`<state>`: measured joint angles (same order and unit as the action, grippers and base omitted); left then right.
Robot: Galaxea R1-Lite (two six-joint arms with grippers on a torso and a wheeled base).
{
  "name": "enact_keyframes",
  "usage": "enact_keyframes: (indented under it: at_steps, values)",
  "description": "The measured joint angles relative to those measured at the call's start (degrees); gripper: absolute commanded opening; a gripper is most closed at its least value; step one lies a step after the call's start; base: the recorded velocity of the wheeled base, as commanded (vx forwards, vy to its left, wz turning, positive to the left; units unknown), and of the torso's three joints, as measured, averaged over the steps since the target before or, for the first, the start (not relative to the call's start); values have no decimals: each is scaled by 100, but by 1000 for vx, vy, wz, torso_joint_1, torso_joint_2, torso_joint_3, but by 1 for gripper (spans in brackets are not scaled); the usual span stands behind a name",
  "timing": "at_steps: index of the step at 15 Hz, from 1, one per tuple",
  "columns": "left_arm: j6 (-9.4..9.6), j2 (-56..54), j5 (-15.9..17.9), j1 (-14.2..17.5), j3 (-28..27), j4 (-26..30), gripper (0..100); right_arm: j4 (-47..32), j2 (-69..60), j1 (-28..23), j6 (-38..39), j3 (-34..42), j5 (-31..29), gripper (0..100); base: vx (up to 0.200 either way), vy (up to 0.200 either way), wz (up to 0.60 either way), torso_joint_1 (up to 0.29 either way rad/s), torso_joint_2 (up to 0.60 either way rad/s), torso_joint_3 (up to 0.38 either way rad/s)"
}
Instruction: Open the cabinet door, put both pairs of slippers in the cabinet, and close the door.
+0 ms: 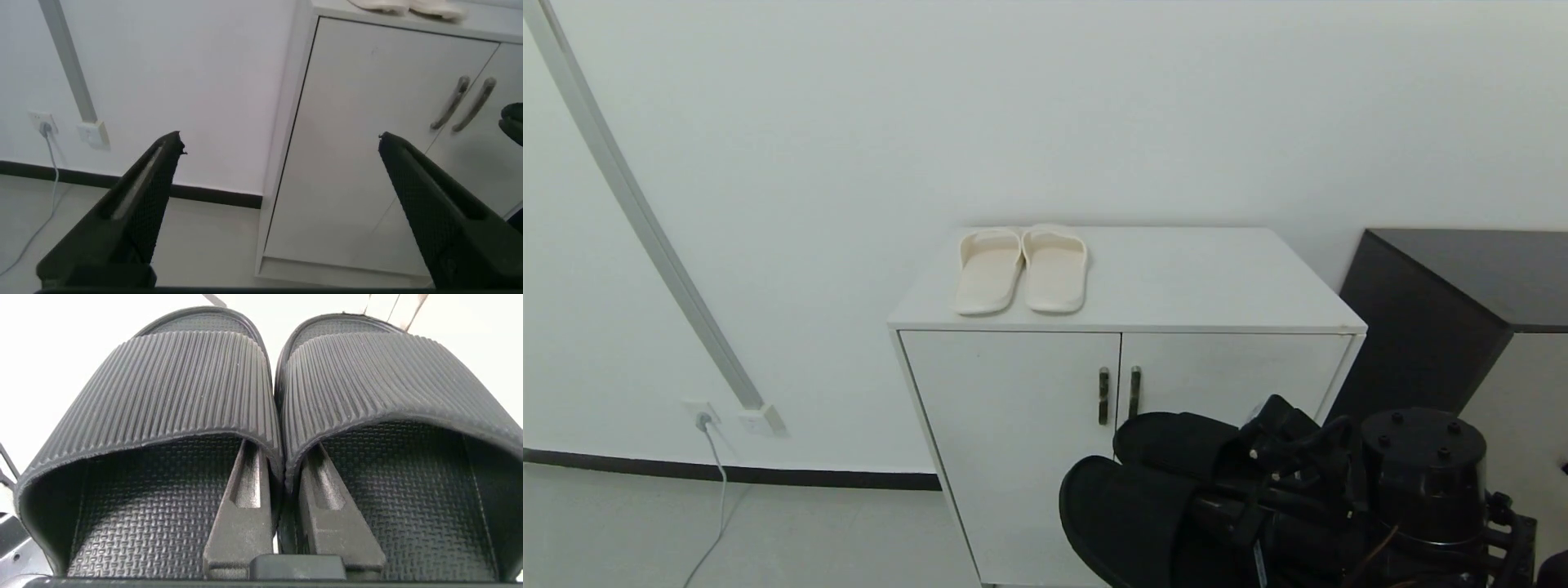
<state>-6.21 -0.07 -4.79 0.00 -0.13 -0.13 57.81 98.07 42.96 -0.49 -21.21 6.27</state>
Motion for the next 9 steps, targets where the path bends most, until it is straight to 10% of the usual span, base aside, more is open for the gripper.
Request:
enact_keyframes:
  at_steps: [9]
  values:
    - [0, 0, -2, 0, -5, 0, 100, -2, 16, 15, -2, 35, 11, 0, 0, 0, 0, -175, 502, 321]
